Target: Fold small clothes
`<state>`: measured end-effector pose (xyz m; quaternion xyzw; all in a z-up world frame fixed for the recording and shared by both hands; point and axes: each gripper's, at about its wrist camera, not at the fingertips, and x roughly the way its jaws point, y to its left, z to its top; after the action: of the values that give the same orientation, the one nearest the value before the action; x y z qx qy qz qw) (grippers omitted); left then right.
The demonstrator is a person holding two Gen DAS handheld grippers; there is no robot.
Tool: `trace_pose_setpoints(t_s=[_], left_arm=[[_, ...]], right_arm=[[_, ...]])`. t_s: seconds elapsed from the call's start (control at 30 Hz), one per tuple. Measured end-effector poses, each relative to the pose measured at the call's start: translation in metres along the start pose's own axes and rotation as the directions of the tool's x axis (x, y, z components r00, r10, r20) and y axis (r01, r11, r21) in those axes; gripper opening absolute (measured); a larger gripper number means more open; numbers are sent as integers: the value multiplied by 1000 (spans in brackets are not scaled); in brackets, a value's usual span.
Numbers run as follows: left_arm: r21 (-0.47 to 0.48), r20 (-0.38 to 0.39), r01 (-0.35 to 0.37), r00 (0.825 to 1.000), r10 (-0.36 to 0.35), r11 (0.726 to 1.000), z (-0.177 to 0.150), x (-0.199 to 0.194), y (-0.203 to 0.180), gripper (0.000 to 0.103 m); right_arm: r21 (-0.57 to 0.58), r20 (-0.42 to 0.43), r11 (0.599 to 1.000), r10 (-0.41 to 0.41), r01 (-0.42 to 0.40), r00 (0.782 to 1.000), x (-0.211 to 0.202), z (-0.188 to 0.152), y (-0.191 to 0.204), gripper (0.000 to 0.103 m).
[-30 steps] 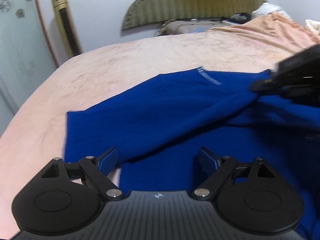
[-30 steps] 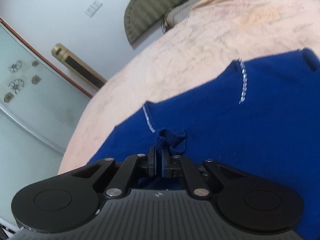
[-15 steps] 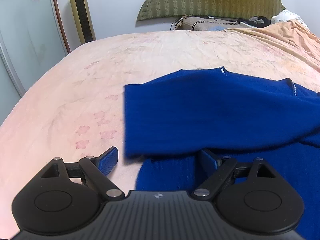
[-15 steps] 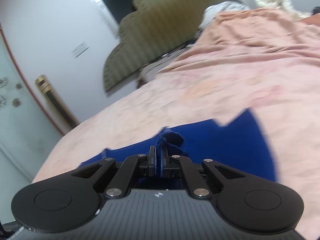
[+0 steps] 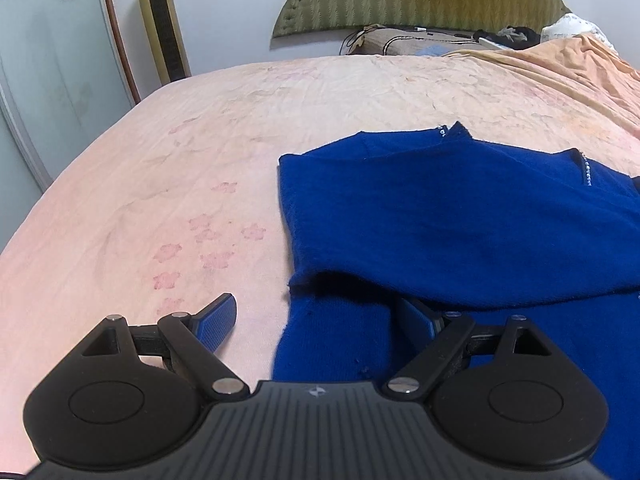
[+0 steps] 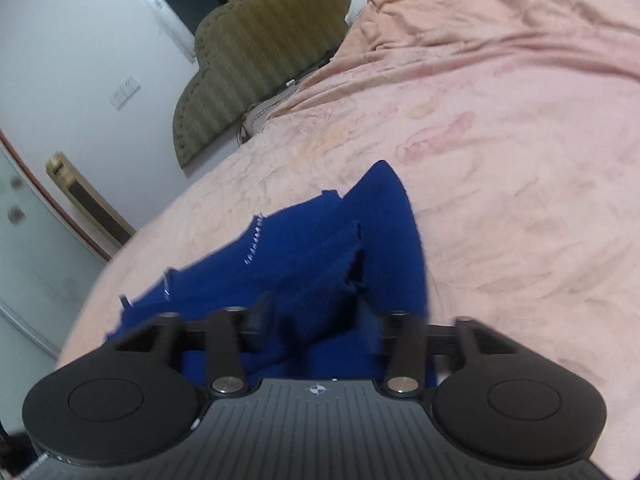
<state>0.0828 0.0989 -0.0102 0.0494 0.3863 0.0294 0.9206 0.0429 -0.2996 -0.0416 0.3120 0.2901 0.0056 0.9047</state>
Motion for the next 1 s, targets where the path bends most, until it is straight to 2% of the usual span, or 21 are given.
trace_pose_setpoints(t_s=[0.1, 0.13, 0.17, 0.23, 0.33, 0.37, 0.43, 0.5, 0.57, 0.63, 0.67, 0.7, 0.73, 0.77, 0.83, 0.87, 0.9, 1.0], left_arm=[[4, 7, -5, 1000, 5, 1000, 1, -2, 1, 88], [0, 11, -9, 1000, 9, 1000, 1, -3, 2, 88], [-6, 15, -13, 1000, 13, 1000, 2, -3, 3, 88], [-32, 22, -25, 999, 26, 999, 4, -4, 7, 88], [-81, 25, -38, 999, 40, 996, 7, -3, 10, 88], [-90, 24, -38, 999, 40, 995, 8, -3, 10, 88], [-104, 23, -40, 999, 42, 994, 9, -2, 8, 88], [-114, 21, -40, 999, 42, 993, 10, -2, 5, 88], [-123, 22, -34, 999, 37, 992, 11, -3, 4, 88], [-124, 34, -35, 999, 40, 992, 12, -6, 6, 88], [-125, 40, -40, 998, 46, 991, 12, -7, 7, 88], [-129, 44, -47, 998, 53, 991, 12, -7, 10, 88], [-134, 45, -50, 997, 56, 990, 13, -7, 12, 88], [-142, 42, -50, 997, 57, 989, 13, -6, 14, 88], [-166, 32, -42, 998, 48, 985, 14, -6, 19, 88], [-178, 31, -32, 999, 38, 984, 14, -7, 20, 88], [-187, 34, -17, 999, 24, 982, 14, -9, 21, 88], [-165, 53, 22, 998, -13, 986, 11, -17, 16, 88]], right_arm=[[73, 8, 997, 26, -27, 1000, 12, 5, -5, 52], [98, 11, 994, 36, -37, 999, 18, 9, -8, 46], [119, 10, 992, 42, -42, 999, 24, 12, -10, 32], [131, -6, 991, 27, -26, 1000, 33, 17, -12, 12], [40, -16, 999, 14, -13, 1000, 42, 27, 14, 12], [-19, -15, 999, 28, -28, 1000, 44, 32, 34, 12], [-137, -12, 988, 70, -71, 997, 45, 42, 76, 11], [-243, -9, 957, 159, -156, 987, 39, 54, 127, 11], [-334, 24, 907, 279, -256, 960, 22, 68, 174, 11], [-411, 108, 848, 410, -335, 906, -9, 85, 204, 11], [-431, 152, 827, 460, -361, 875, -22, 92, 208, 10], [-439, 187, 818, 488, -372, 852, -32, 96, 207, 10], [-434, 219, 825, 486, -362, 846, -39, 100, 200, 10], [-422, 234, 843, 456, -333, 858, -40, 101, 192, 10], [-358, 218, 910, 298, -208, 929, -26, 101, 167, 10], [-309, 178, 942, 197, -135, 964, -13, 99, 153, 11], [-262, 132, 961, 120, -82, 984, 0, 94, 138, 11], [-234, 45, 968, 108, -94, 993, 20, 78, 127, 11]])
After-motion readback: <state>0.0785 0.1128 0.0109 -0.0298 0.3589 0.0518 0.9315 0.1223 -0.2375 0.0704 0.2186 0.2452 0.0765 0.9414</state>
